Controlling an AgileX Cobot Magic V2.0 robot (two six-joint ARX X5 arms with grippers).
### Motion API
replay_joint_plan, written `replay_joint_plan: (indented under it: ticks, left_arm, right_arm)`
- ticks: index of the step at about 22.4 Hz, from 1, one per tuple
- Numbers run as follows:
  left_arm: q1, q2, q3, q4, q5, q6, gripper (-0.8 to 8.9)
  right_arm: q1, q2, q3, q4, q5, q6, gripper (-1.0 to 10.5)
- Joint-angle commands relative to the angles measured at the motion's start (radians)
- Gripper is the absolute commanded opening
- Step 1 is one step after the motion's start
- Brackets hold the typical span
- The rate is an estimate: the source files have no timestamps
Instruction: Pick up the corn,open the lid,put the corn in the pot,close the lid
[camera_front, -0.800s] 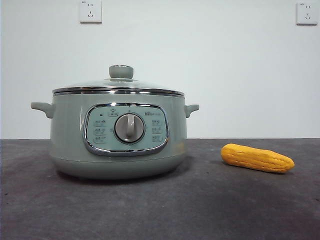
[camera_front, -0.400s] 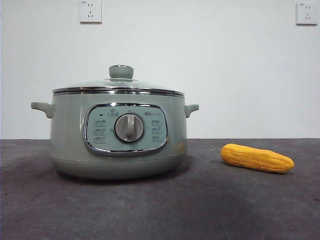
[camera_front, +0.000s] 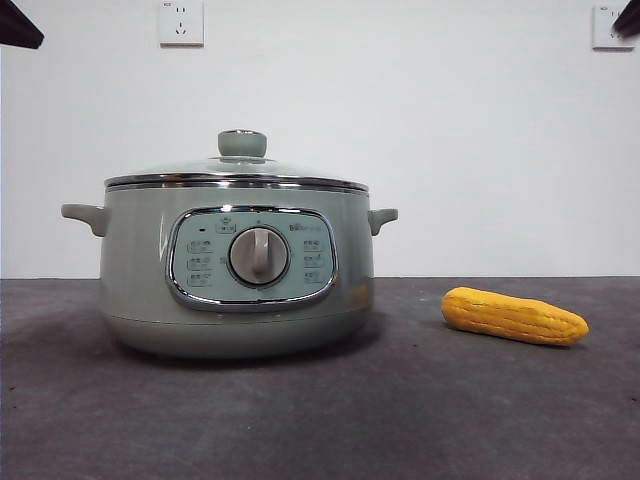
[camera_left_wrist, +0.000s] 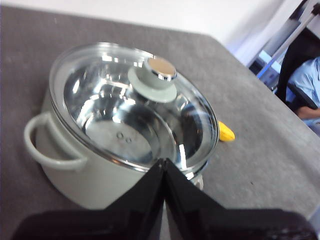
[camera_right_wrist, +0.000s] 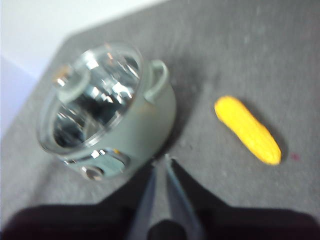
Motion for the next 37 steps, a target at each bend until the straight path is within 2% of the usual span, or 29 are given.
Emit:
replay_joint_plan:
  ticks: [1, 4, 7, 10, 15, 19, 26, 29, 31, 37]
  left_arm:
    - [-0.009, 0.018, 0.008, -0.035, 0.01, 0.027, -0.05]
    - [-0.023, 0.03, 0.008, -0.062, 0.009, 0.027, -0.05]
    - [-0.037, 0.039, 0.008, -0.081, 0.009, 0.027, -0.05]
    - [-0.051, 0.044, 0.008, -0.09, 0.009, 0.027, -0.05]
    - [-0.075, 0.058, 0.008, -0.092, 0.008, 0.048, -0.05]
    - [-0.087, 0.074, 0.008, -0.107, 0.008, 0.066, -0.05]
    - [-0.088, 0.102, 0.008, -0.119, 0.009, 0.1, -0.05]
    - [-0.088, 0.112, 0.008, -0.123, 0.009, 0.11, -0.05]
    - [-0.088, 0.114, 0.008, -0.124, 0.008, 0.11, -0.05]
    - [-0.088, 0.118, 0.008, -0.123, 0.008, 0.113, -0.05]
  right_arm:
    - [0.032, 0.119, 0.056, -0.033, 0.01, -0.087, 2.6]
    - [0.079, 0.241, 0.13, -0.069, 0.056, -0.153, 4.6]
    - [0.138, 0.362, 0.215, -0.108, 0.148, -0.212, 6.0]
    - [0.187, 0.478, 0.306, -0.156, 0.255, -0.259, 6.7]
    - [0.252, 0.683, 0.461, -0.185, 0.407, -0.334, 6.6]
    - [0.27, 0.847, 0.537, -0.185, 0.489, -0.39, 6.6]
    - [0.269, 1.046, 0.544, -0.133, 0.506, -0.463, 6.6]
    - [0.269, 1.082, 0.544, -0.102, 0.506, -0.468, 6.6]
    - [0.269, 1.096, 0.544, -0.103, 0.506, -0.469, 6.0]
    - [0.268, 1.108, 0.543, -0.105, 0.505, -0.47, 1.9]
